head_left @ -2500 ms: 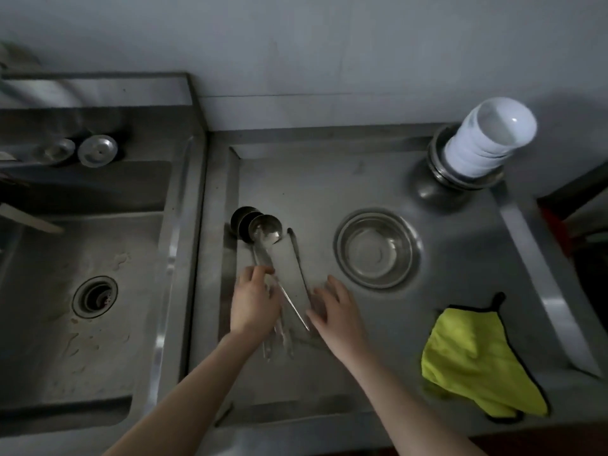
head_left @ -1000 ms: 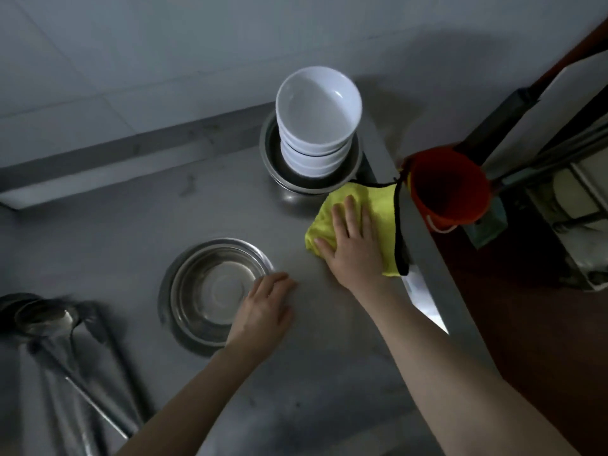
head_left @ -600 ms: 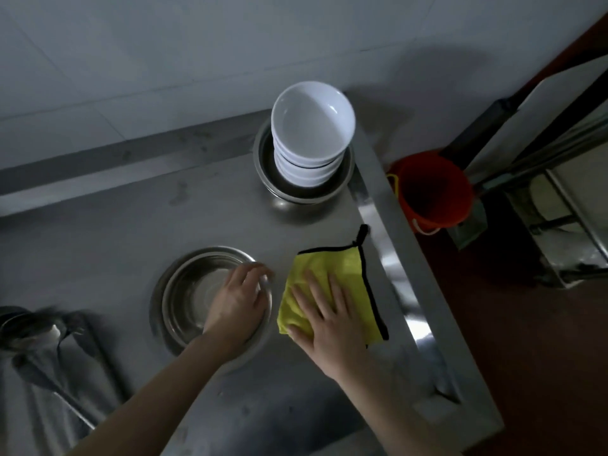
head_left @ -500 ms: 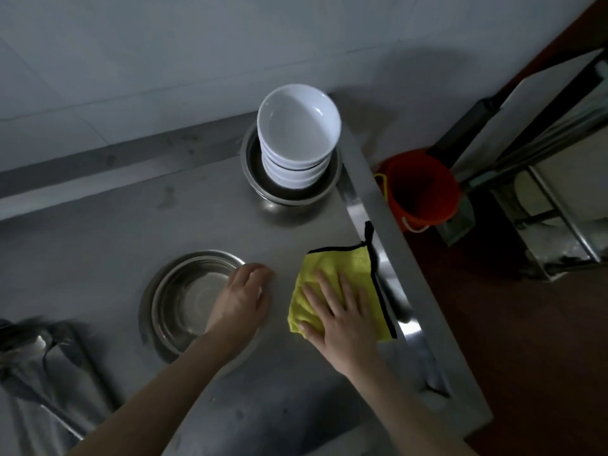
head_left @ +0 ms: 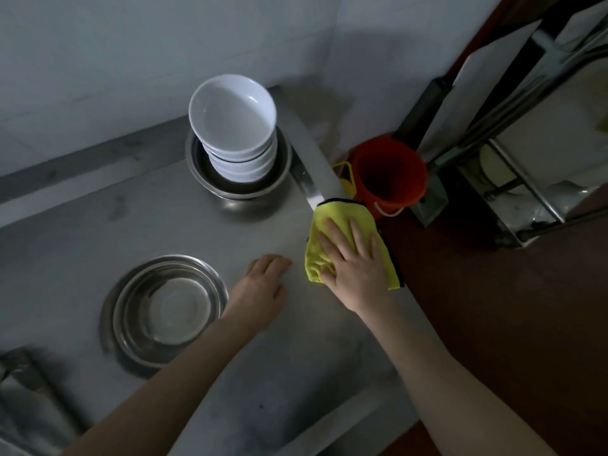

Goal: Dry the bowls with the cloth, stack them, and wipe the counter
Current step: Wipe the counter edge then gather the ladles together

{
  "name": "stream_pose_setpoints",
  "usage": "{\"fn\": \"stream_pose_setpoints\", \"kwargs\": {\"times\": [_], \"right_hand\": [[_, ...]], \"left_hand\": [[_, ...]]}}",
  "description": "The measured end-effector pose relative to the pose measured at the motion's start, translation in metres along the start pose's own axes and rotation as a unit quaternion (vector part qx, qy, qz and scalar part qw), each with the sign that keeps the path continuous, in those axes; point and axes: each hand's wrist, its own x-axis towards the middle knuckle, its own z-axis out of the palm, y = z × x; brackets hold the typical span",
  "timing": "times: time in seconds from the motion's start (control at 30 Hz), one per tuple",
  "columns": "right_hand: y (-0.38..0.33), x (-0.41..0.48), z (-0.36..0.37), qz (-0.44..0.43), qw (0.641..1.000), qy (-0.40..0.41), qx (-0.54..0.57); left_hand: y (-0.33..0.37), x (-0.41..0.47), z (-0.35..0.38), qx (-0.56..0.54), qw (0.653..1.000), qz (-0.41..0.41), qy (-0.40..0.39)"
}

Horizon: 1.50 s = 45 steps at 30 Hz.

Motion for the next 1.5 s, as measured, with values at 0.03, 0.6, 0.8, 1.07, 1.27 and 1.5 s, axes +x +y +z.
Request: {"fn": "stream_pose_setpoints", "kwargs": {"times": [0.03, 0.6, 0.8, 1.07, 1.27, 1.5], "right_hand": [[0.002, -0.020, 0.003, 0.001, 1.000, 0.000, -0.002], [0.000, 0.020, 0.001, -0.028, 0.999, -0.008, -0.030], [-0.015, 0.107, -0.008, -0.030, 0.999, -0.006, -0.014], [-0.006, 0.052, 0.000, -0.042, 0.999, 0.007, -0.005], [0.004, -0.067, 0.016, -0.040, 0.999, -0.011, -0.006], [-0.068, -0.134, 0.029, -0.058, 0.994, -0.051, 0.078]], "left_hand": [[0.001, -0.004, 0.002, 0.000, 1.000, 0.001, -0.004], [-0.016, -0.030, -0.005, 0.015, 0.999, -0.043, 0.029], [-0.019, -0.013, -0.017, 0.031, 0.997, -0.057, 0.049], [-0.005, -0.017, -0.007, 0.020, 0.998, -0.043, 0.031], [0.005, -0.044, 0.010, 0.036, 0.999, -0.035, -0.021], [-0.028, -0.116, 0.014, 0.173, 0.982, -0.011, -0.080]]}}
